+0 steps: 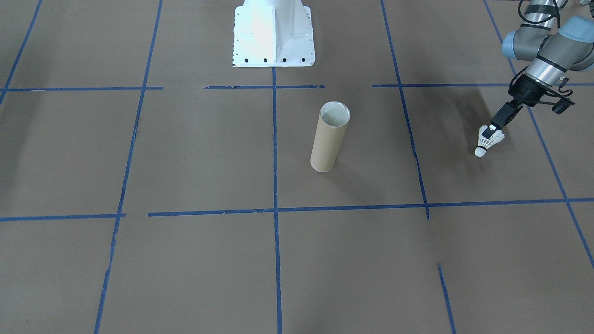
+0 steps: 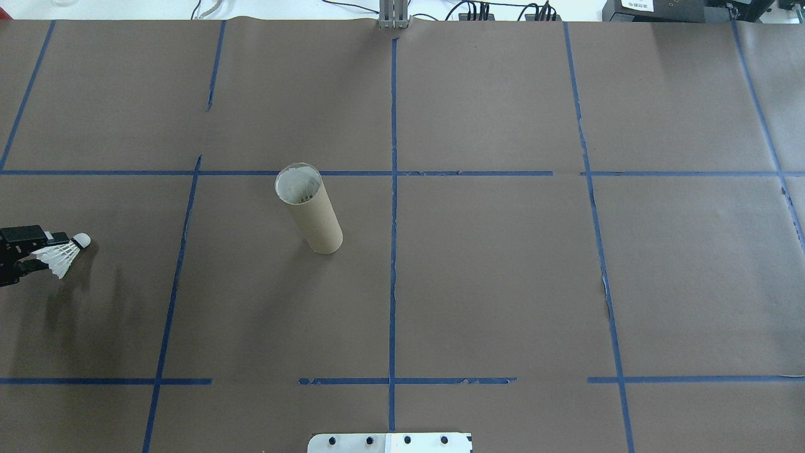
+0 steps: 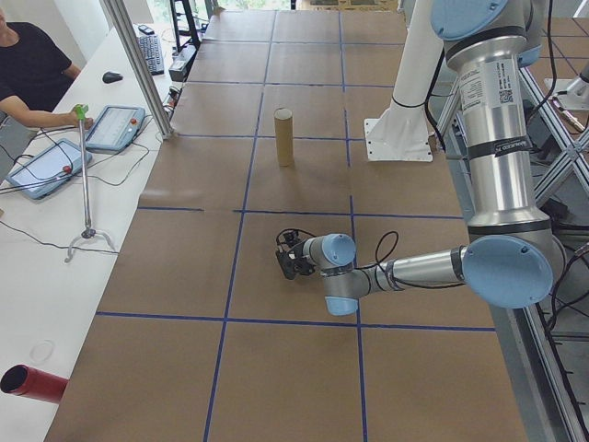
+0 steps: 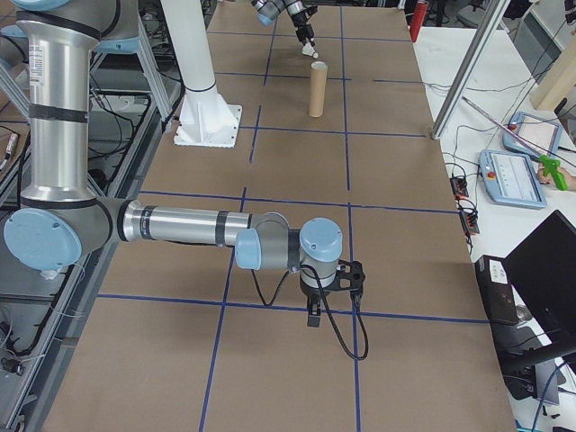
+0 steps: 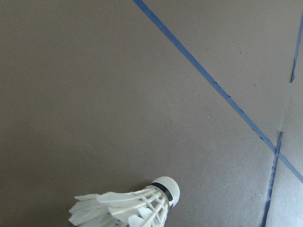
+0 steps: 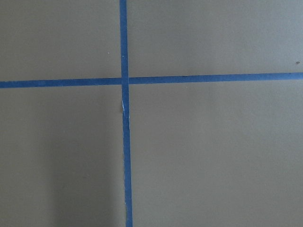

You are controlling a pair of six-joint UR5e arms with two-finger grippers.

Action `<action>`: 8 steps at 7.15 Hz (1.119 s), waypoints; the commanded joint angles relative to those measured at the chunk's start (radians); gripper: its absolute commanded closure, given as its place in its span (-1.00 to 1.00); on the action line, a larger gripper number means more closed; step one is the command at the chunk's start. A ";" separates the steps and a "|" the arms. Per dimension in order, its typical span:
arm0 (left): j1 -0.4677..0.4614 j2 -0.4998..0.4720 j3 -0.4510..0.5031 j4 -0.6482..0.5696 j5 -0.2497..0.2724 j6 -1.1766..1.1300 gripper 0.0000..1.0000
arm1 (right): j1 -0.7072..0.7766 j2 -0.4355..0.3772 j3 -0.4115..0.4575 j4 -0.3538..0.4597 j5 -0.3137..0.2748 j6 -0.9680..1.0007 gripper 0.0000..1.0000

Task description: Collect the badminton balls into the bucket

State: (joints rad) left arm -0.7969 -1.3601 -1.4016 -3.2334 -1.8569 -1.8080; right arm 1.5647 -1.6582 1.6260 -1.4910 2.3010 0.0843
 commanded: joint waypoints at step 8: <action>-0.131 0.006 -0.343 0.298 -0.414 0.012 1.00 | 0.000 0.000 0.002 0.000 0.000 0.000 -1.00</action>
State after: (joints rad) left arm -0.8618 -1.3563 -1.6228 -3.0799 -2.1660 -1.7985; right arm 1.5647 -1.6582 1.6273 -1.4910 2.3009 0.0844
